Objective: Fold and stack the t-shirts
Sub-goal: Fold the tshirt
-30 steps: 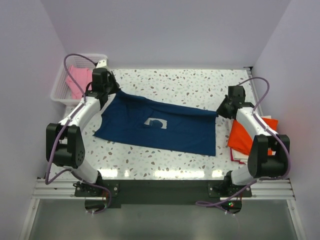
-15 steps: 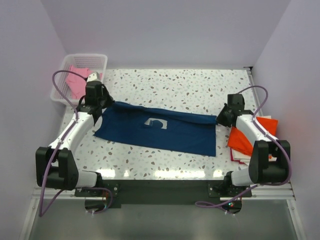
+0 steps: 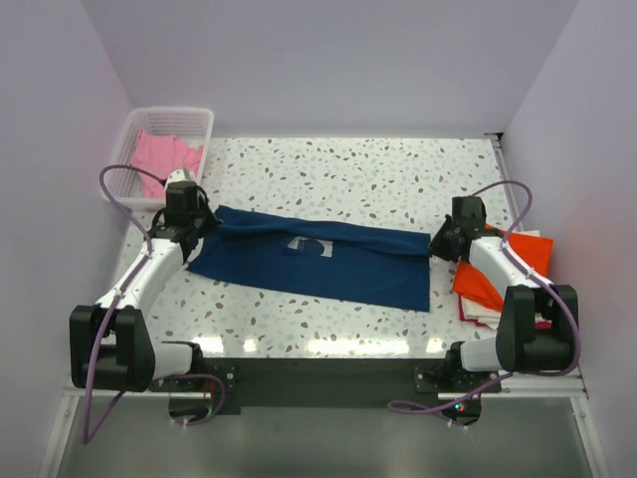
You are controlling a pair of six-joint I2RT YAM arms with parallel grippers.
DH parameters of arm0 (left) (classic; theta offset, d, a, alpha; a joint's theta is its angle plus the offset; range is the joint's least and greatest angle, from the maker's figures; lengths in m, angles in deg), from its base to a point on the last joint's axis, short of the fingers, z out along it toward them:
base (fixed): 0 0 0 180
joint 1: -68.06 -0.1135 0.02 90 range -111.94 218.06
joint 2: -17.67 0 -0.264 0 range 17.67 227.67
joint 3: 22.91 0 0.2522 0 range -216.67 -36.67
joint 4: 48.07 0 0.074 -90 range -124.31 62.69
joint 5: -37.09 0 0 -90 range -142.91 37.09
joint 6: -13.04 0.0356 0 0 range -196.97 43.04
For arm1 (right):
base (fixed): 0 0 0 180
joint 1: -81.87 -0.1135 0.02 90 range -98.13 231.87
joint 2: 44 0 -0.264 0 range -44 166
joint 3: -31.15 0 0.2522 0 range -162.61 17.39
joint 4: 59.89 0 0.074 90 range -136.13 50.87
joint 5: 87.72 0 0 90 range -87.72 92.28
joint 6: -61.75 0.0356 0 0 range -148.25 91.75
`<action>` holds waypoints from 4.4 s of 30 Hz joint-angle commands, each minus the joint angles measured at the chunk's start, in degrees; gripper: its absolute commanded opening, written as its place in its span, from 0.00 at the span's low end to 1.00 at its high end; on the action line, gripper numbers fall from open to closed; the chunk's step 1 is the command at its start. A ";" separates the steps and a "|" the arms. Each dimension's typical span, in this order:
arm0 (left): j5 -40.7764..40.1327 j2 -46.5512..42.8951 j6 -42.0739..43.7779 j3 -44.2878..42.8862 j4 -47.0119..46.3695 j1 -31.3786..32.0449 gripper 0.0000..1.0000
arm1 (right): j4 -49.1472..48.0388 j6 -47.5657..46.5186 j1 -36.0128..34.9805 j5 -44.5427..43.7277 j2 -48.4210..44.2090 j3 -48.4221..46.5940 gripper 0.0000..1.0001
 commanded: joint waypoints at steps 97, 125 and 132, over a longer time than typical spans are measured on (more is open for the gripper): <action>4.92 -7.27 -11.95 22.15 -8.01 -4.87 0.00 | -10.51 -0.29 -42.20 -2.53 28.80 -27.19 0.34; 4.94 -11.06 -8.87 16.36 -9.59 -4.78 0.33 | -3.75 -8.98 -48.70 -4.99 33.25 -44.05 0.36; 1.75 5.01 -8.43 7.30 -10.64 -4.78 0.32 | -6.03 -16.10 -51.60 -1.82 42.68 -55.57 0.41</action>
